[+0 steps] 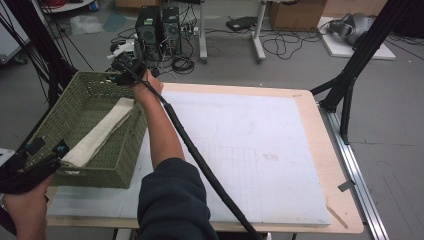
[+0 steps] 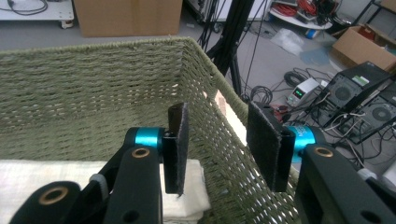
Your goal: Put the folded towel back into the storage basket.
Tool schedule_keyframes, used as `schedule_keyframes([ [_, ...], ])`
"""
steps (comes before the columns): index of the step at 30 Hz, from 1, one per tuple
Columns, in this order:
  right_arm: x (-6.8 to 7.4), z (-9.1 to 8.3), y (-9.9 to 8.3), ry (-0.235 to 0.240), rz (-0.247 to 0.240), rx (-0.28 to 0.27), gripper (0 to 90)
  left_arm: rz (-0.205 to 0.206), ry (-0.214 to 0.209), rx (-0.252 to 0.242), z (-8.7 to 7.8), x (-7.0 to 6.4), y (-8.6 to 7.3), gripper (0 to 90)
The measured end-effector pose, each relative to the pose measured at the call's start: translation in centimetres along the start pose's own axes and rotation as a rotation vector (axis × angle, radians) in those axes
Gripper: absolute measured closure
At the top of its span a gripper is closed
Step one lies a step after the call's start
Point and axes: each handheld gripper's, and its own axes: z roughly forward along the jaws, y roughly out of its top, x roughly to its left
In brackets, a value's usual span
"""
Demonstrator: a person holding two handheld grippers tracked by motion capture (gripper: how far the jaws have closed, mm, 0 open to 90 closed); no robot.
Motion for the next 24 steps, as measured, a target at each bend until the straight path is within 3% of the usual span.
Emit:
schedule_keyframes([
  [5,-0.5,-2.1,-0.2,0.009,0.022,-0.020,50.9,-0.008,-0.055,0.006,0.3,-0.6,0.1,32.5],
  [10,-1.3,-5.4,-1.3,0.024,0.031,-0.026,46.1,-0.009,-0.128,0.023,0.8,-1.8,0.4,32.1],
  [12,-2.2,-7.4,-2.3,0.029,0.074,-0.034,39.2,-0.015,-0.154,0.035,1.1,-2.4,0.4,30.4],
  [15,-2.7,-8.9,-3.1,0.027,0.083,-0.033,36.8,-0.019,-0.191,0.047,1.5,-3.3,0.4,27.9],
  [16,-3.2,-10.3,-4.0,0.012,0.106,-0.017,33.6,-0.019,-0.202,0.050,1.6,-3.6,0.4,25.1],
  [18,-3.5,-11.0,-4.5,0.008,0.117,-0.011,27.6,-0.023,-0.219,0.044,1.8,-4.3,0.4,23.5],
  [24,-4.8,-15.9,-7.4,-0.019,0.146,0.005,22.8,-0.024,-0.293,0.028,2.5,-6.1,0.7,18.3],
])
